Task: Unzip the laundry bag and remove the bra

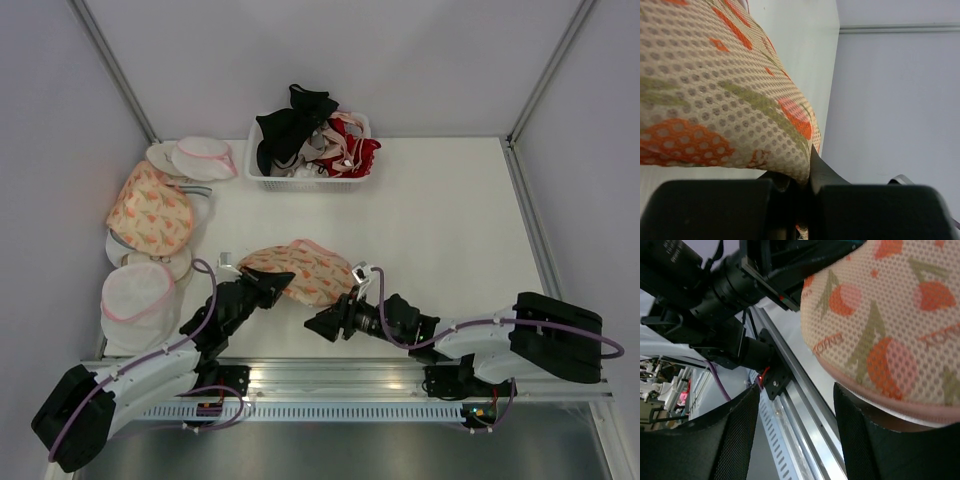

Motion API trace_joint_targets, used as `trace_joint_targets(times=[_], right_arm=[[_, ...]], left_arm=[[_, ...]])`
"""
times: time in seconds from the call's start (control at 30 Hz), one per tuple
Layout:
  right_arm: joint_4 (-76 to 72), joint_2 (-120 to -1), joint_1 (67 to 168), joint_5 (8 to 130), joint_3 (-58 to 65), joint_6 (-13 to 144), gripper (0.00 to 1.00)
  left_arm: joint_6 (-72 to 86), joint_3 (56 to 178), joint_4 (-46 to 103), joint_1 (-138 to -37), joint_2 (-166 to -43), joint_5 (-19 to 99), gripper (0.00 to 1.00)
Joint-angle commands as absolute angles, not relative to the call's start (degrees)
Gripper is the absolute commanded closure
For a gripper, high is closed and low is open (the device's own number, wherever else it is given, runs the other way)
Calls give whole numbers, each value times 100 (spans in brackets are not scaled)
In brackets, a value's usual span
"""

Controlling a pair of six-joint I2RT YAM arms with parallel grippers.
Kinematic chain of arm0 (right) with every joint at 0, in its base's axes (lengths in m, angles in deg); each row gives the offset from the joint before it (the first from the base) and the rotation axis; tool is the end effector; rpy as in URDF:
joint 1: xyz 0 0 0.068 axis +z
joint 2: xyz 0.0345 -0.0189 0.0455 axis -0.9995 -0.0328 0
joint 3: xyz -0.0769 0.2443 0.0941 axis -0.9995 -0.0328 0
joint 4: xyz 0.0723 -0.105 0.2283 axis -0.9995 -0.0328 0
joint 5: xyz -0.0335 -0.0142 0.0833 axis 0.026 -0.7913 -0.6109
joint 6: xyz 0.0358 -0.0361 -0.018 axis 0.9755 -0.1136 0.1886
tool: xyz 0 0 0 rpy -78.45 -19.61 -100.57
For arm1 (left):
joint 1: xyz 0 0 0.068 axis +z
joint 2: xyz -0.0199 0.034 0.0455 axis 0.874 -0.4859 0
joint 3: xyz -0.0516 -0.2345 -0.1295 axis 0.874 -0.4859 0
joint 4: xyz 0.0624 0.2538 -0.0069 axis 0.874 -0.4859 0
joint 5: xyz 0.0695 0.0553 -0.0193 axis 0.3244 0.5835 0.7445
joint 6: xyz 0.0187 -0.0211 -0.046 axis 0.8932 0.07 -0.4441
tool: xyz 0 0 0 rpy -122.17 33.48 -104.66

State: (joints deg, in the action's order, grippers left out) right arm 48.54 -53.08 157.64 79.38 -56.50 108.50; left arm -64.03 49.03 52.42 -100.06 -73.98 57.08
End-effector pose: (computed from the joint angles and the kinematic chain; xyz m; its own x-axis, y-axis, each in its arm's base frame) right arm 0.0840 0.2189 0.1731 -0.7364 0.2160 -0.6411 -0.5478 0.3657 0.7524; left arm 0.1303 -0.0990 0.1590 -0.5306 -0.8307 -0.1687 -0.1224 0.2720 -0.9545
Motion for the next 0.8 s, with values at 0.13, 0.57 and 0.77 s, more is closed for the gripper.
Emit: trace_joint_targets(times=[0.13, 0.57, 0.77], right_arm=[[7323, -6323, 15202, 7227, -5647, 10741, 36], [7879, -7097, 14920, 7261, -5322, 10381, 40], [7432, -6720, 14920, 8157, -5366, 9986, 45]], left_arm=[[-6882, 4665, 5863, -10039, -7315, 5498, 98], [-7181, 4612, 6663, -10074, -7982, 4997, 98], [-7252, 4612, 6672, -10346, -8115, 5103, 98]])
